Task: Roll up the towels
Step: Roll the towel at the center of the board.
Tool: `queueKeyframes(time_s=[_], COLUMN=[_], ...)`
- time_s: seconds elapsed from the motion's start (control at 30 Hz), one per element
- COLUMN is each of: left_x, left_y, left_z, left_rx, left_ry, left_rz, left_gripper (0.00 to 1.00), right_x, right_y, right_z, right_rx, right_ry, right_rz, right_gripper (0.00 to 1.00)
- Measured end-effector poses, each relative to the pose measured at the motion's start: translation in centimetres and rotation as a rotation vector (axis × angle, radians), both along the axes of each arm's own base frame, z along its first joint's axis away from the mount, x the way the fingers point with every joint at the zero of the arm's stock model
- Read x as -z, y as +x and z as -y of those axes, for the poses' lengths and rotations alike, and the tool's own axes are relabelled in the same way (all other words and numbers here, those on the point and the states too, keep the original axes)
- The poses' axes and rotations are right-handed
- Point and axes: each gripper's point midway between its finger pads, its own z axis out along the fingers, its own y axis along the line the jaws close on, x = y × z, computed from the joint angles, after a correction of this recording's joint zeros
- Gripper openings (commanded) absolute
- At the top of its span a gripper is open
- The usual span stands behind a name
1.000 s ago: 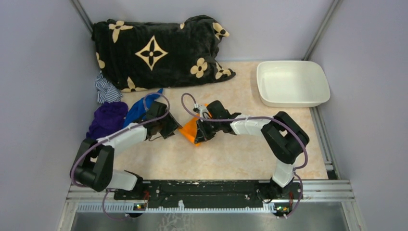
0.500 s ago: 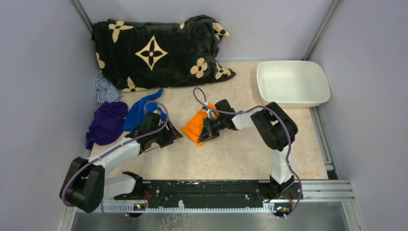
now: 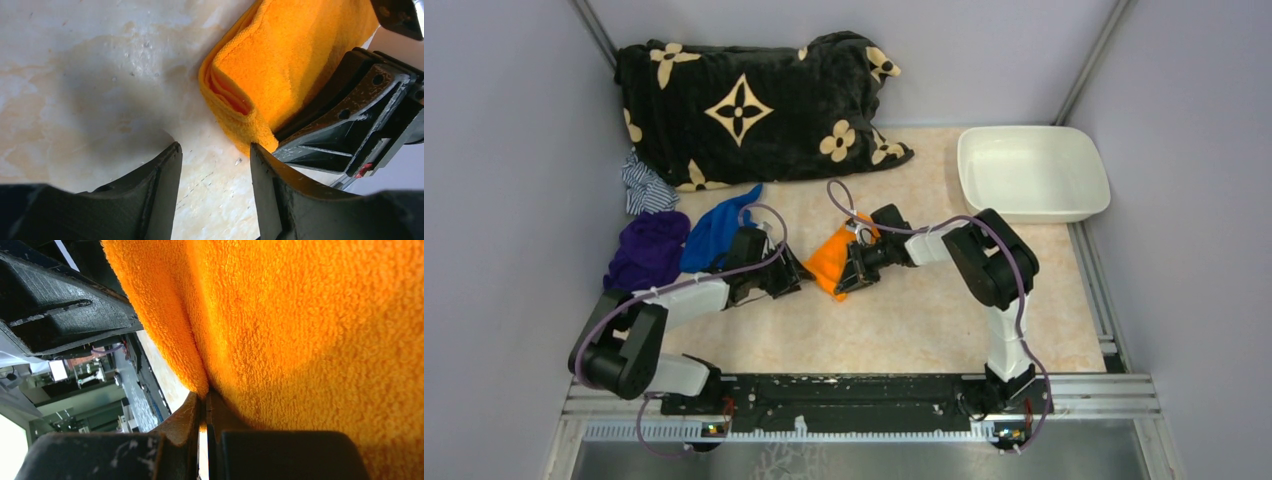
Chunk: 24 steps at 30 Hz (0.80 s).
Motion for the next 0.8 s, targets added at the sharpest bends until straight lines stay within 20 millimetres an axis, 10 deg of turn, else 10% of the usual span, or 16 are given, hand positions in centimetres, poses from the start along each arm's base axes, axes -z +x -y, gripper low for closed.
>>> queueKeyframes(time_s=[0.27,0.8], left_x=[0.2,0.7], left_y=[1.1,3.4], left_z=[0.5,1.1], left_rx=[-0.014,-0.11], left_ry=[-0.014,-0.07], left_rz=[0.004,-0.059], left_gripper=[0.52,0.49], right_x=[-0.1,-1.5], right_y=[0.5,2.3], right_z=[-0.1,0.5], right_rx=[-0.002,-0.01], right_ry=[-0.01,-0.135], right_rz=[-0.002,0.296], right_gripper=[0.07,0.54])
